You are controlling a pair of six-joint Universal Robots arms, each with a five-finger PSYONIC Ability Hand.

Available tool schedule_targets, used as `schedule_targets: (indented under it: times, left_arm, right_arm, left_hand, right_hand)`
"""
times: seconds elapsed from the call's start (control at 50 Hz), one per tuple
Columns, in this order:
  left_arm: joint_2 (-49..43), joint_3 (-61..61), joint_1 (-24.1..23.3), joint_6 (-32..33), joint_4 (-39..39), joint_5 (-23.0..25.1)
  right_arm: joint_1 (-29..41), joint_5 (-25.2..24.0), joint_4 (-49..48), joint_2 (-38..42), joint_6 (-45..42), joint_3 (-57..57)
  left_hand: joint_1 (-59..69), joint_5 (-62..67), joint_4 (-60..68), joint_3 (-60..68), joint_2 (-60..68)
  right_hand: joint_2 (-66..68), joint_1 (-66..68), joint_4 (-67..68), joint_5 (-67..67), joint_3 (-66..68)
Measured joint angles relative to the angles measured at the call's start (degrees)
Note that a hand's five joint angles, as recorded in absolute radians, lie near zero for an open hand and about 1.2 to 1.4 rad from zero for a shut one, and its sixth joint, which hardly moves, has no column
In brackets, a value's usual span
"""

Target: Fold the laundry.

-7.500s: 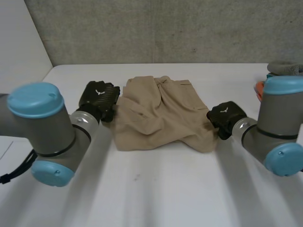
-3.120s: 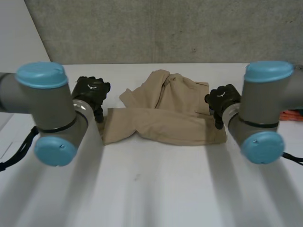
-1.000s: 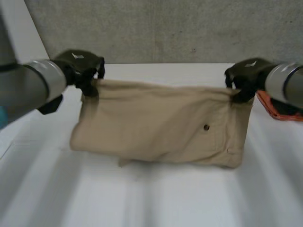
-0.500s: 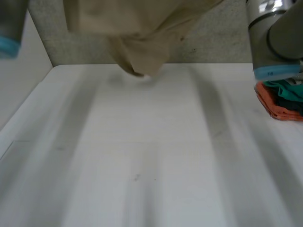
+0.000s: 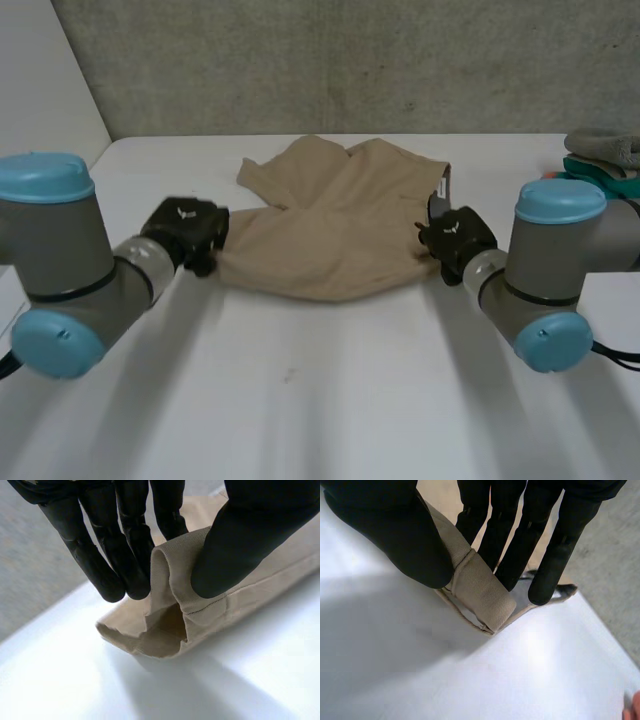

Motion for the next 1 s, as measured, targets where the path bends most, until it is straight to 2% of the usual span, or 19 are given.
schedule_targets:
  times: [0.18, 0.3, 0.42, 0.44, 0.52, 0.58, 0.66, 0.68, 0.72, 0.84, 0.86, 0.94, 1.0]
  left_arm:
    - [8.33, -6.35, -0.53, 4.39, -12.87, 1.58]
    - [11.72, -9.05, -0.36, 9.37, -24.84, 2.19]
    - [14.27, -12.06, -1.22, 15.17, -38.02, 4.77]
    - [15.18, -12.89, -1.66, 17.05, -42.03, 5.78]
    - [16.25, -12.94, -2.28, 19.64, -46.11, 6.71]
    - [15.98, -9.48, -2.63, 21.44, -44.06, 5.95]
    - [13.27, -3.13, -3.03, 21.01, -35.45, 4.08]
    - [11.50, -0.05, -3.32, 20.27, -30.87, 3.30]
    - [8.67, 4.19, -3.87, 19.05, -24.50, 2.40]
    - [-2.11, 17.54, -5.70, 15.74, -7.44, 0.02]
    - [-4.92, 20.72, -6.10, 15.30, -4.64, -0.56]
    - [-13.76, 30.75, -7.34, 14.60, 0.99, -2.59]
    - [-21.77, 39.79, -8.48, 14.60, 2.10, -4.63]
  right_arm:
    - [-1.14, -0.45, 12.52, -7.19, -2.75, 3.44]
    - [-1.34, -1.02, 24.64, -13.26, -6.24, 5.87]
    - [-2.78, -3.25, 39.33, -20.13, -14.22, 11.35]
    - [-3.66, -4.27, 44.78, -22.34, -17.62, 13.62]
    - [-5.18, -6.33, 50.34, -24.99, -21.87, 16.37]
    - [-6.47, -8.24, 48.77, -25.67, -21.56, 17.10]
    - [-6.79, -8.30, 43.65, -24.35, -17.49, 16.18]
    - [-6.77, -7.31, 37.79, -22.71, -12.47, 14.95]
    - [-6.66, -5.71, 32.18, -21.36, -8.03, 14.04]
    - [-6.26, 0.24, 16.12, -18.66, 0.52, 12.67]
    - [-6.18, 2.26, 10.54, -17.77, 1.75, 12.45]
    - [-6.09, 5.35, -0.56, -15.34, 2.34, 12.01]
    - [-6.09, 6.36, -8.86, -12.04, 1.38, 11.19]
  left_hand:
    - [0.00, 0.00, 0.00, 0.00, 0.00]
    - [0.00, 0.00, 0.00, 0.00, 0.00]
    - [0.00, 0.00, 0.00, 0.00, 0.00]
    - [0.00, 0.00, 0.01, 0.00, 0.00]
    - [0.00, 0.00, 0.01, 0.00, 0.00]
    - [0.00, 0.00, 0.01, 0.00, 0.00]
    - [0.00, 0.00, 0.01, 0.00, 0.00]
    - [0.00, 0.00, 0.01, 0.00, 0.00]
    - [0.00, 0.00, 0.01, 0.00, 0.00]
    - [0.00, 0.00, 0.02, 0.01, 0.00]
    - [0.00, 0.00, 0.02, 0.01, 0.00]
    - [0.00, 0.00, 0.02, 0.01, 0.00]
    - [0.00, 0.00, 0.03, 0.01, 0.00]
  right_hand:
    - [0.00, 0.00, 0.00, 0.00, 0.00]
    - [0.00, 0.00, 0.00, 0.00, 0.00]
    - [0.00, 0.00, 0.00, 0.00, 0.00]
    - [0.00, 0.00, 0.00, 0.00, 0.00]
    - [0.00, 0.00, 0.00, 0.00, 0.00]
    - [0.00, 0.00, 0.00, 0.00, 0.00]
    - [0.00, 0.00, 0.00, 0.00, 0.00]
    - [0.00, 0.00, 0.00, 0.03, 0.01]
    - [0.00, 0.00, 0.00, 0.22, 0.00]
    - [0.00, 0.00, 0.00, 0.22, 0.01]
    - [0.00, 0.00, 0.00, 0.22, 0.00]
    - [0.00, 0.00, 0.00, 0.22, 0.00]
    - [0.00, 0.00, 0.00, 0.22, 0.00]
